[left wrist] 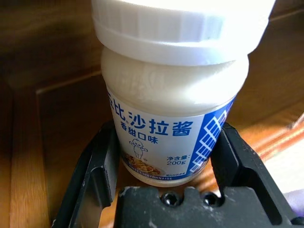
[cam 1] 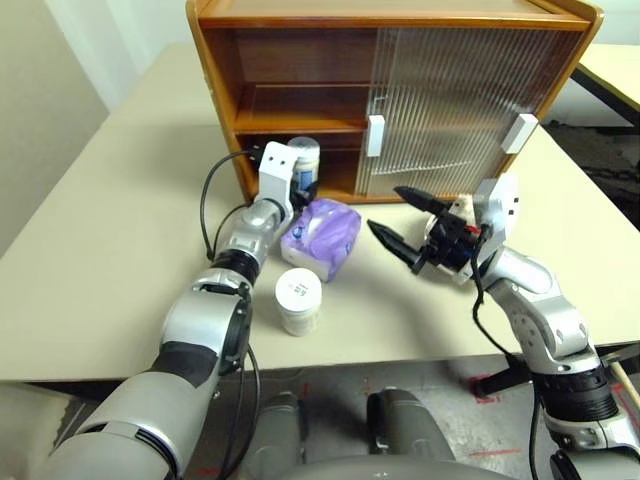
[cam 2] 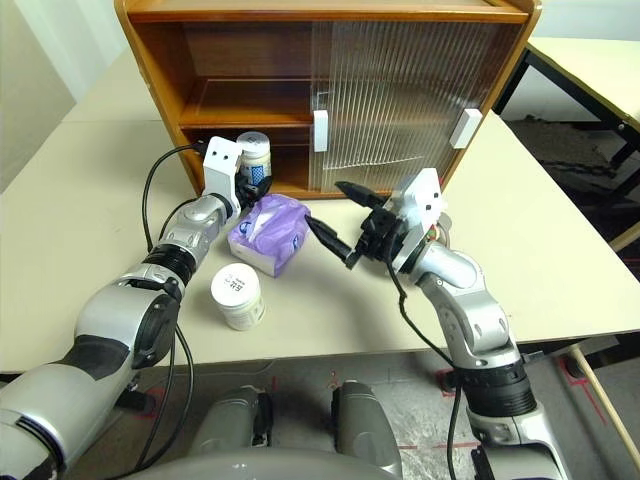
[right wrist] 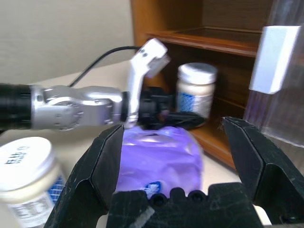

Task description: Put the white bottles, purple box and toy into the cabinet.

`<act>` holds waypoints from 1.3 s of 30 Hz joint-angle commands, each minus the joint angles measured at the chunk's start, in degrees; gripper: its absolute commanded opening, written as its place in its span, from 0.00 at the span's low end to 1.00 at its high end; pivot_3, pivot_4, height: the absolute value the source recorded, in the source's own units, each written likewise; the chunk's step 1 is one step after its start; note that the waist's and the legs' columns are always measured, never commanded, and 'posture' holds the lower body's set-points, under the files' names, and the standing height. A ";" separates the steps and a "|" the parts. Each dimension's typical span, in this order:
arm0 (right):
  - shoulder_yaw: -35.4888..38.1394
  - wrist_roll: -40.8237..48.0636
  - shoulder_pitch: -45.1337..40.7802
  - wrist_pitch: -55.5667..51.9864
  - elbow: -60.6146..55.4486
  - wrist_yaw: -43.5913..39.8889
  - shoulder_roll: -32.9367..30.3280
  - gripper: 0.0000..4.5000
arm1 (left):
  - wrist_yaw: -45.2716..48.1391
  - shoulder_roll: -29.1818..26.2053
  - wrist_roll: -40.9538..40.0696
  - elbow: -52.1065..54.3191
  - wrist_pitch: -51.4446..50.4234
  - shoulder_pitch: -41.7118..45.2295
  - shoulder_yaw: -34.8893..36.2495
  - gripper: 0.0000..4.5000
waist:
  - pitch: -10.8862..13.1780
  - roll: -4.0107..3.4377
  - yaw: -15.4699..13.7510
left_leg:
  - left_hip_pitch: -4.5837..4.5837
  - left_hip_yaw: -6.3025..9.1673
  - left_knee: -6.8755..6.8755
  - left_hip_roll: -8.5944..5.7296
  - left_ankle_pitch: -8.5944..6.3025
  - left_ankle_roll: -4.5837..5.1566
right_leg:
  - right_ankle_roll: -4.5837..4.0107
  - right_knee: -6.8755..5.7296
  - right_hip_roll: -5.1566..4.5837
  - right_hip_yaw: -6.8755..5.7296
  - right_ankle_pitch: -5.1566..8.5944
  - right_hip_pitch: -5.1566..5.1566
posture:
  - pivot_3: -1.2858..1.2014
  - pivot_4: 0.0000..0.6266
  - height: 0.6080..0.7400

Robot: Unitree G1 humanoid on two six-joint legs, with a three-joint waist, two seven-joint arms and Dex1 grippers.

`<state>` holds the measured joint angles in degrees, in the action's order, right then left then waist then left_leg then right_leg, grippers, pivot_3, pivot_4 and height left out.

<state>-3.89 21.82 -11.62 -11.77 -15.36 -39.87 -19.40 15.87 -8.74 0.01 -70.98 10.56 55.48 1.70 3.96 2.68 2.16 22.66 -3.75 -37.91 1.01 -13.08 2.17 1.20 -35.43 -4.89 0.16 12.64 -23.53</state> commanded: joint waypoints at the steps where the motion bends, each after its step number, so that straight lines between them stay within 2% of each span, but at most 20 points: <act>1: -0.45 0.04 0.52 -1.31 -2.22 0.87 -0.11 1.00 | -0.86 0.54 0.72 -1.17 0.92 1.37 0.43 0.68 | 0.01 0.01 0.09 | 0.00 0.00 0.00 0.00 0.00 0.00 | 0.00 0.00 0.00 0.00 0.00 0.00 | 0.47 0.08 1.00; 24: 0.81 0.80 5.23 -5.75 -9.26 3.60 -2.68 1.00 | -1.96 1.05 1.03 -3.57 -1.68 3.16 1.61 0.68 | 0.66 0.04 2.10 | -0.01 0.00 0.00 0.00 -0.01 -0.01 | 0.02 0.00 -0.03 0.00 0.00 0.00 | 0.45 0.10 1.00; 28: 0.52 0.65 5.63 -5.57 -9.26 3.21 -3.00 1.00 | -2.17 1.08 0.72 -3.69 -2.37 3.34 2.26 1.00 | 0.74 0.13 2.59 | -0.01 0.00 0.00 0.00 -0.01 -0.01 | 0.03 -0.01 -0.04 0.00 0.01 0.00 | 0.45 0.10 1.00; 39: 0.37 0.54 4.75 -4.84 -7.70 2.41 -2.70 1.00 | -2.04 0.81 0.80 -3.51 -2.55 3.19 2.69 1.00 | 0.75 0.14 3.12 | -0.02 0.01 0.00 -0.01 -0.01 -0.01 | 0.06 -0.01 -0.05 0.00 0.00 0.02 | 0.46 0.09 1.00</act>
<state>-3.71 22.06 -6.47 -17.20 -23.66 -37.03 -21.85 13.79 -7.86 0.29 -73.45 8.62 58.11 4.00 4.71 2.83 5.29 22.63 -3.73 -37.91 1.00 -13.08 2.16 1.25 -35.44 -4.94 0.16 12.64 -23.51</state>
